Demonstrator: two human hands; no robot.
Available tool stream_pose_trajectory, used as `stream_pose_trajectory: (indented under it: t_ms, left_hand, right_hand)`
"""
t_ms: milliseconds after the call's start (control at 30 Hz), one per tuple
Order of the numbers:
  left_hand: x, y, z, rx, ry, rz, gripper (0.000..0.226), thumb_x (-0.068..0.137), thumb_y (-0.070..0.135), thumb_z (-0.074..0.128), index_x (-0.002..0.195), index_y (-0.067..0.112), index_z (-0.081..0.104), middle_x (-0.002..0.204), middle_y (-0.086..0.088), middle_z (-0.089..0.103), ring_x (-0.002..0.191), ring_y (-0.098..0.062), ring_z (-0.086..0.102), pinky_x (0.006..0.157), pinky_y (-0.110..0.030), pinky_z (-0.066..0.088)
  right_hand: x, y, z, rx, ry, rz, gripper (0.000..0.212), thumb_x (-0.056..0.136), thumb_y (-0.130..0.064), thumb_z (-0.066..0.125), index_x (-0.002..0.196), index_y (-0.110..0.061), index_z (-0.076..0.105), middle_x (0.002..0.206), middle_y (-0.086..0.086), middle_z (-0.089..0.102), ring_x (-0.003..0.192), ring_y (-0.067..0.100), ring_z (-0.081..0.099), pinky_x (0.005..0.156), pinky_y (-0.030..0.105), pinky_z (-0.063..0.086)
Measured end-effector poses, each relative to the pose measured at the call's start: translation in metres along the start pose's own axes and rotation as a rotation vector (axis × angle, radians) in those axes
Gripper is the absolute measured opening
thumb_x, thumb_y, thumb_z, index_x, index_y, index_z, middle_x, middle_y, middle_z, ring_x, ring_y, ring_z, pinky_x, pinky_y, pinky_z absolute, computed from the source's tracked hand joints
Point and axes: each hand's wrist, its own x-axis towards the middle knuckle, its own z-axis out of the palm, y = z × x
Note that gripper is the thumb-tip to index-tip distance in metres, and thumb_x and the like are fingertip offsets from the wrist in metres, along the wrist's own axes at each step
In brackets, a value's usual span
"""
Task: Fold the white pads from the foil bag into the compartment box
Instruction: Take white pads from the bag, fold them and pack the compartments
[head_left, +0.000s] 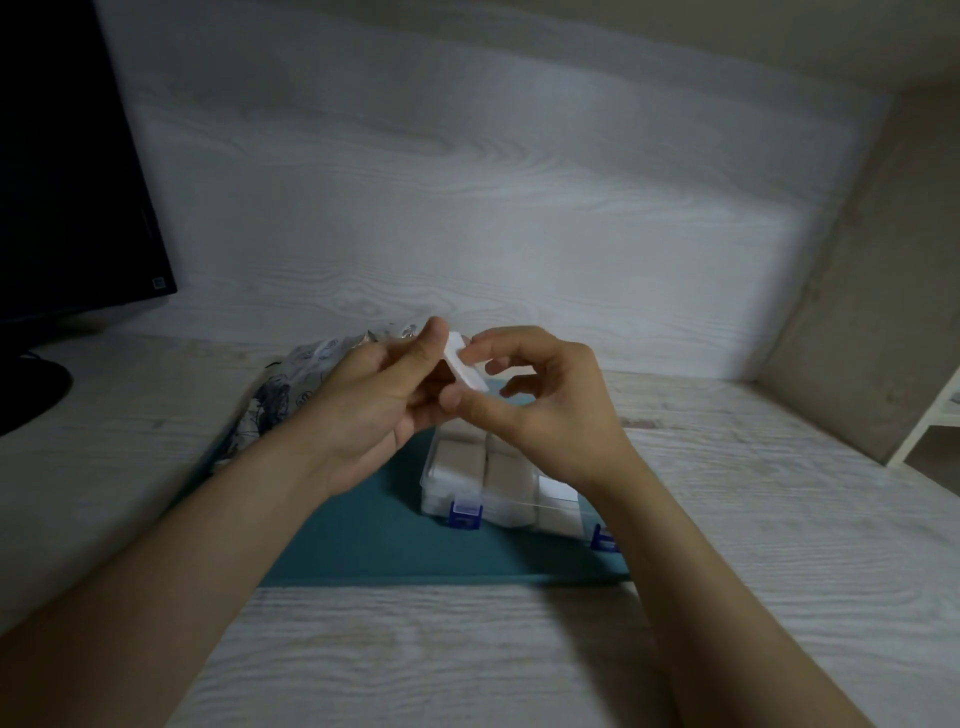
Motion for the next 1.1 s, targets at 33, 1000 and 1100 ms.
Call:
stream_pose_trajectory:
  t_ms: [33, 1000, 1100]
  left_hand:
    - [0.000, 0.000, -0.001, 0.000, 0.014, -0.029, 0.061, 0.097, 0.047, 0.058, 0.127, -0.005, 0.067, 0.123, -0.020, 0.073, 0.107, -0.024, 0.071, 0.083, -0.027, 0.063]
    - [-0.008, -0.011, 0.019, 0.137, -0.173, 0.002, 0.050, 0.100, 0.060, 0.047, 0.114, 0.018, 0.071, 0.084, -0.010, 0.058, 0.067, -0.020, 0.048, 0.066, -0.032, 0.047]
    - [-0.007, -0.024, 0.024, 0.402, -0.053, 0.134, 0.053, 0.098, 0.065, 0.047, 0.125, 0.023, 0.066, 0.096, -0.002, 0.077, 0.085, -0.024, 0.070, 0.081, -0.040, 0.056]
  right_hand:
    - [-0.001, -0.001, -0.001, -0.028, -0.010, -0.016, 0.036, 0.070, -0.031, 0.098, 0.101, -0.025, 0.081, 0.118, -0.011, 0.073, 0.105, 0.012, 0.067, 0.085, 0.038, 0.057]
    - [-0.003, -0.017, -0.009, 0.158, -0.057, 0.005, 0.014, 0.099, 0.001, 0.067, 0.112, 0.000, 0.064, 0.082, 0.024, 0.075, 0.065, 0.037, 0.072, 0.071, 0.045, 0.058]
    - [-0.007, -0.014, -0.020, 0.165, 0.016, 0.024, 0.012, 0.100, 0.001, 0.065, 0.112, -0.001, 0.068, 0.084, 0.031, 0.071, 0.068, 0.044, 0.067, 0.068, 0.046, 0.057]
